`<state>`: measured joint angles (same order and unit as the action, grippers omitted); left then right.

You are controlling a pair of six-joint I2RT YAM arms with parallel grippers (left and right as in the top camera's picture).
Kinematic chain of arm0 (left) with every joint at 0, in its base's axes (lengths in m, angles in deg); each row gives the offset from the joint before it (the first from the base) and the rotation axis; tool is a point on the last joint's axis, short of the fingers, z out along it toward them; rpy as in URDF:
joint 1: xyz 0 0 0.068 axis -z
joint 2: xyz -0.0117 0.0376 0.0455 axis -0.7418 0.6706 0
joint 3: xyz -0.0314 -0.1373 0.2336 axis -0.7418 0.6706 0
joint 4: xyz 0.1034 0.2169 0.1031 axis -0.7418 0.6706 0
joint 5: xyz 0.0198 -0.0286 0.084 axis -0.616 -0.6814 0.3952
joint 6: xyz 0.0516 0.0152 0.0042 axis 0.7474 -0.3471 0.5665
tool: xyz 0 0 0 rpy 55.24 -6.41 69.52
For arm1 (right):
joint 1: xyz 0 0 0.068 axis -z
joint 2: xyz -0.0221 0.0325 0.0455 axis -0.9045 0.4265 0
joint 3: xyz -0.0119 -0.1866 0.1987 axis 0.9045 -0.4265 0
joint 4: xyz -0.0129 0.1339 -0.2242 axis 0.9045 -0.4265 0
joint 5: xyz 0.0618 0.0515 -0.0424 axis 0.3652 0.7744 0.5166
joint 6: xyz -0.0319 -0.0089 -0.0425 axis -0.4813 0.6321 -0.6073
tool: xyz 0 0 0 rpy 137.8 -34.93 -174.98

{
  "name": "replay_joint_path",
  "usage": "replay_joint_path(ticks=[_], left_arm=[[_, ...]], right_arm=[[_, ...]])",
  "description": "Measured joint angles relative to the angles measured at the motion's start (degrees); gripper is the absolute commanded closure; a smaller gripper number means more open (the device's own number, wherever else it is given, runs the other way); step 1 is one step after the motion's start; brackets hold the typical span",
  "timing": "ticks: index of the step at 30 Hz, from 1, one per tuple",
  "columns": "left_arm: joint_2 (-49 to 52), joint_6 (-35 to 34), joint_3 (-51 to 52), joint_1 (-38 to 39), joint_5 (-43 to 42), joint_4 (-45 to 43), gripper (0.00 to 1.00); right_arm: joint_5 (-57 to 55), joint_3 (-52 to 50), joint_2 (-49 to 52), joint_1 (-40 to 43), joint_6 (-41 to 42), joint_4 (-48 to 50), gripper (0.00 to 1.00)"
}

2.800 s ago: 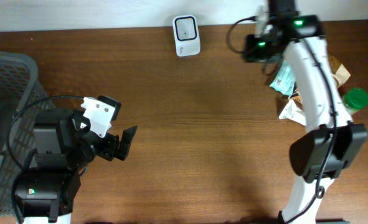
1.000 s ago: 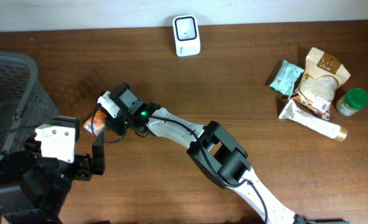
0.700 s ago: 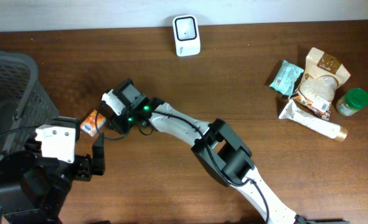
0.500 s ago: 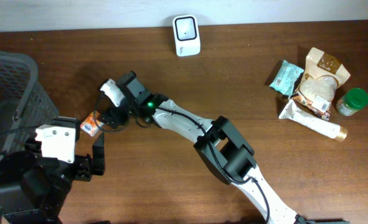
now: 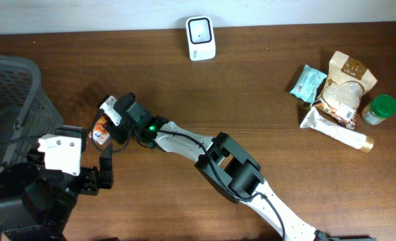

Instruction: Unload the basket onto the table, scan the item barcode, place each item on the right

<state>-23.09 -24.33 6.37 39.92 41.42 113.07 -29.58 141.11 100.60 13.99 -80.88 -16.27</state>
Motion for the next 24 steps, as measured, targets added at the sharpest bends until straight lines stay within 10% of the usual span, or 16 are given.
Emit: replay_joint_path(ticks=[24], left_arm=[[0.9, 0.0, 1.3, 0.0, 0.0, 1.0, 0.01]], right_arm=[[-14.1, 2.4, -11.0, 16.0, -1.1, -52.3, 0.96]])
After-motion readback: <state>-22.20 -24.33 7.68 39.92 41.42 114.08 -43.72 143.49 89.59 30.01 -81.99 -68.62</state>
